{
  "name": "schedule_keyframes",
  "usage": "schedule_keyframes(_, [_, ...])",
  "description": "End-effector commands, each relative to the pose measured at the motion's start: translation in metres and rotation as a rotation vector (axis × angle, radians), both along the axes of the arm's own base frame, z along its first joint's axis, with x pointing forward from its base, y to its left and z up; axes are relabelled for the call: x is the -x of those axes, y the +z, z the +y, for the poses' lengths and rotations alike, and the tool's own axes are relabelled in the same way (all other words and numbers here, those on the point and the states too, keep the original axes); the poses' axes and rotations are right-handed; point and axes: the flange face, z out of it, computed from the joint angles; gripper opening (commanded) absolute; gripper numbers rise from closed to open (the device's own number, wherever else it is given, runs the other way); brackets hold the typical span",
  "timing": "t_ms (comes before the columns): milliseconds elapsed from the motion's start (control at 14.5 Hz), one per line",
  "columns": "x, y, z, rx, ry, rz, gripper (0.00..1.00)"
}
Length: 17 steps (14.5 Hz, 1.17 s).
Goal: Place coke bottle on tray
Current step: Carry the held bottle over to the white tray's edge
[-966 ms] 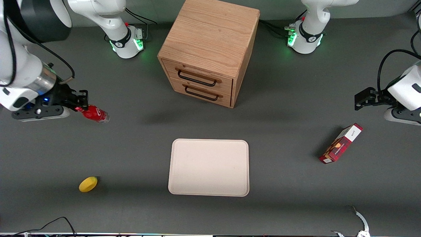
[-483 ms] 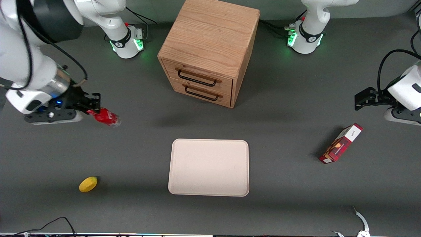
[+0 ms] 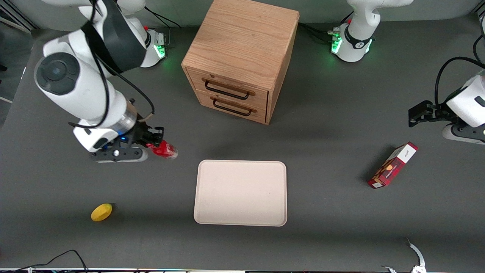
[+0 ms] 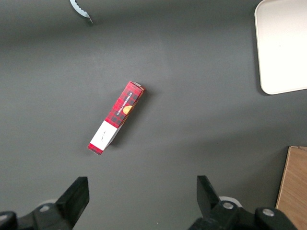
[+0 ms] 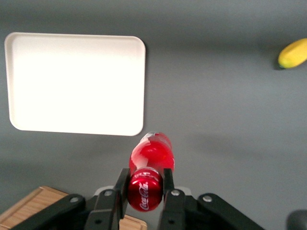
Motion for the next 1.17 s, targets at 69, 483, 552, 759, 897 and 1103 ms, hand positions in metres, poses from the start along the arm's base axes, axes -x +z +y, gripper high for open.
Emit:
schedule_keyframes(69, [-0.032,-0.007,0.015,-0.061,-0.023,-0.077,0.0])
schedule_keyframes(483, [-0.045,-0.048,0.05,-0.087,0.131,-0.13,0.0])
schedule_keyframes(552, [-0.048,-0.059,0.054,-0.087,0.141,-0.125,0.0])
schedule_keyframes(759, [-0.056,-0.083,0.053,-0.07,0.172,-0.121,0.0])
schedule_keyframes(897, [-0.065,-0.102,0.06,-0.05,0.191,-0.168,0.0])
schedule_keyframes(1103, [-0.076,-0.109,0.061,-0.049,0.223,-0.207,0.0])
